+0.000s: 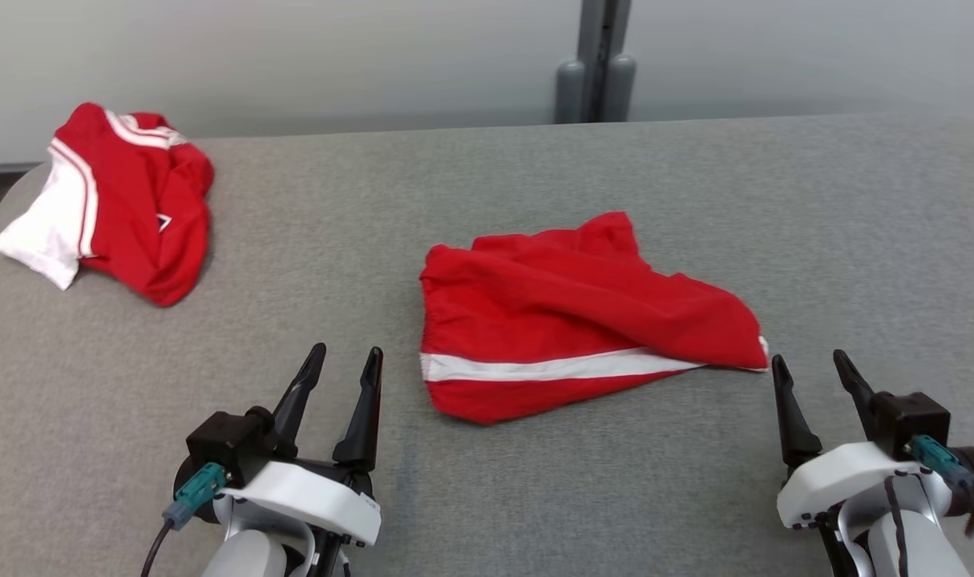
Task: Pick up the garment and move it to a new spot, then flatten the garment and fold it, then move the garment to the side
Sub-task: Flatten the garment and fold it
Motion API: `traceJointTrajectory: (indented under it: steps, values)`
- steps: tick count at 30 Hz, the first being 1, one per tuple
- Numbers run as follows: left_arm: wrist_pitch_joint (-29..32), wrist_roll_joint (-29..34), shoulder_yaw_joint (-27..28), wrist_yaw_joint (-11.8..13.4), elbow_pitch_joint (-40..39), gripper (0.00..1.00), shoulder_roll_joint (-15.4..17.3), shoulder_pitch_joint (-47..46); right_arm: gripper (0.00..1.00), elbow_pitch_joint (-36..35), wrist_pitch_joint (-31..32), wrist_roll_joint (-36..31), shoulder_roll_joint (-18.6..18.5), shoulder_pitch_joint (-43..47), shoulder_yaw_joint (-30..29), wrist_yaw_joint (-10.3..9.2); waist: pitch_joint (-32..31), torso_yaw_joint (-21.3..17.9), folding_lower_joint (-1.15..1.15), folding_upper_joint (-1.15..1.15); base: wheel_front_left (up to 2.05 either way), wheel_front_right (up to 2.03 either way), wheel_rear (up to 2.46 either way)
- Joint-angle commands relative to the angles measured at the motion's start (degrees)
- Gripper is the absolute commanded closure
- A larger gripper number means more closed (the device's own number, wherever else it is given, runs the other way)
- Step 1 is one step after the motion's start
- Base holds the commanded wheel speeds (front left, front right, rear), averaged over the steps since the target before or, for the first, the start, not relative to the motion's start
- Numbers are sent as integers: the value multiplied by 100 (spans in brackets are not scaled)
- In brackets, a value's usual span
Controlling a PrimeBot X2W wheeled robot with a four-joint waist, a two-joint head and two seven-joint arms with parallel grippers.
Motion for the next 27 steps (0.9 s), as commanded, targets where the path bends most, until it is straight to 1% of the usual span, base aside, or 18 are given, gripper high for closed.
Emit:
traceJointTrajectory:
  steps: [1, 7, 8, 16, 17, 18, 21, 22, 24, 25, 27]
  values:
    - [-2, -6, -12, 29, -94, 0, 18, 83, 0, 277, -29, -77, -36, -195, 13, 11, 109, 211, 0, 0, 0, 0, 0]
    - [-1, -127, -136, 151, -292, 0, 15, 176, 0, 1190, -30, -64, -125, -700, 26, 11, 230, 524, 0, 0, 0, 0, 0]
    - [-1, -127, -136, 151, -292, 0, 15, 176, 0, 1190, -30, -64, -125, -700, 26, 11, 230, 524, 0, 0, 0, 0, 0]
    - [-1, -164, -143, 226, -348, 0, 11, 150, 0, 1953, -30, 203, -198, -1084, 114, 12, 302, 642, 0, 0, 0, 0, 0]
    - [-1, -163, -139, 227, -349, 0, 11, 142, 35, 2025, -30, 243, -205, -1125, 140, 12, 313, 640, 0, 0, 0, 0, 0]
    - [-1, -159, -132, 233, -351, 0, 12, 132, 52, 2072, -30, 282, -214, -1166, 163, 12, 325, 636, 0, 0, 0, 0, 0]
    - [-1, -140, -117, 233, -346, 0, 12, 100, 71, 2155, -30, 385, -237, -1267, 240, 11, 362, 619, 0, 0, 0, 0, 0]
    - [-1, -131, -112, 229, -344, 0, 12, 89, 76, 2124, -30, 420, -249, -1294, 256, 12, 373, 613, 0, 0, 0, 0, 0]
    - [-1, -122, -103, 228, -340, 0, 12, 86, 81, 2021, -30, 482, -255, -1306, 293, 12, 384, 592, 0, 0, 0, 0, 0]
    - [-1, -120, -101, 229, -331, 0, 11, 92, 81, 1950, -30, 496, -260, -1297, 303, 12, 385, 579, 0, 0, 0, 0, 0]
    - [-1, -119, -110, 227, -310, 0, 11, 107, 76, 1777, -30, 530, -261, -1252, 292, 12, 380, 554, 0, 0, 0, 0, 0]
